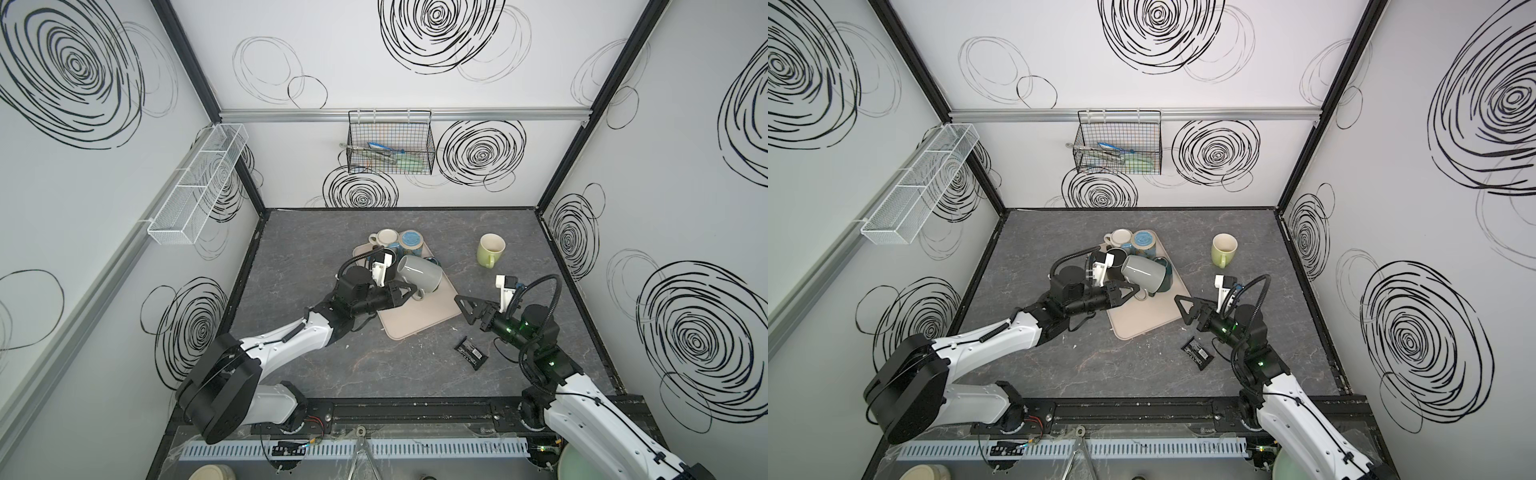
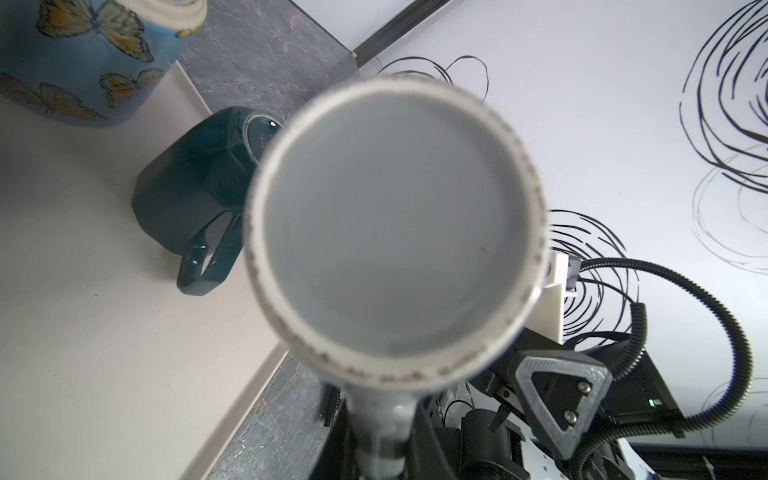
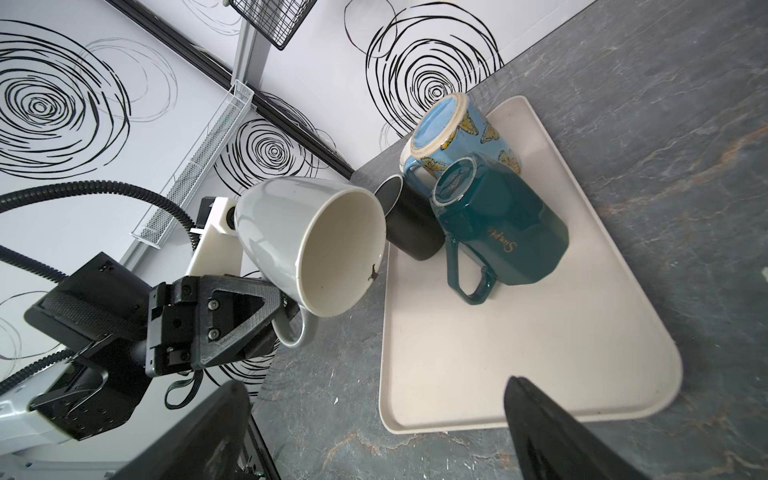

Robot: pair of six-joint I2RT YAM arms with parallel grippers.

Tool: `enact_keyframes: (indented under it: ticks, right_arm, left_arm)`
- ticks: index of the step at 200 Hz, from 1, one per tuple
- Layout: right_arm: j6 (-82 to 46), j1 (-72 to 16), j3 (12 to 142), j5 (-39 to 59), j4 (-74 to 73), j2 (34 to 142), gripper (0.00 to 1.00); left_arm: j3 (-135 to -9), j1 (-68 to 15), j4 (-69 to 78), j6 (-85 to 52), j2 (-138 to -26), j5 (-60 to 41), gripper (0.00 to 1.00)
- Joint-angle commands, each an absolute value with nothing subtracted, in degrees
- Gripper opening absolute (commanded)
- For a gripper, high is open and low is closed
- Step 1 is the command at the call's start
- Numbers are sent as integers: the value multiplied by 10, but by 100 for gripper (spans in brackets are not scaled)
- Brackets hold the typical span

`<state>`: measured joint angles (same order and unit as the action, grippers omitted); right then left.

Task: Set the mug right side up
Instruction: 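Carry the grey mug toward the right gripper while the right gripper approaches its handle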

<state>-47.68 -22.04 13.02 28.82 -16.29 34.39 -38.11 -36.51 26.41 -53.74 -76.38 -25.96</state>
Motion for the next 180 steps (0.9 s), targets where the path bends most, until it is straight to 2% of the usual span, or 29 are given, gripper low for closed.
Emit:
enact_keyframes:
  ticks: [1, 180]
  right_arm:
    - [-481, -226, 128, 279, -198, 350, 100]
    - [-472, -281, 176, 283, -292, 422, 100]
  left_arm:
    - [-387, -370, 376, -554, -763, -262, 0]
    - [-388, -408, 481, -616, -799, -240, 0]
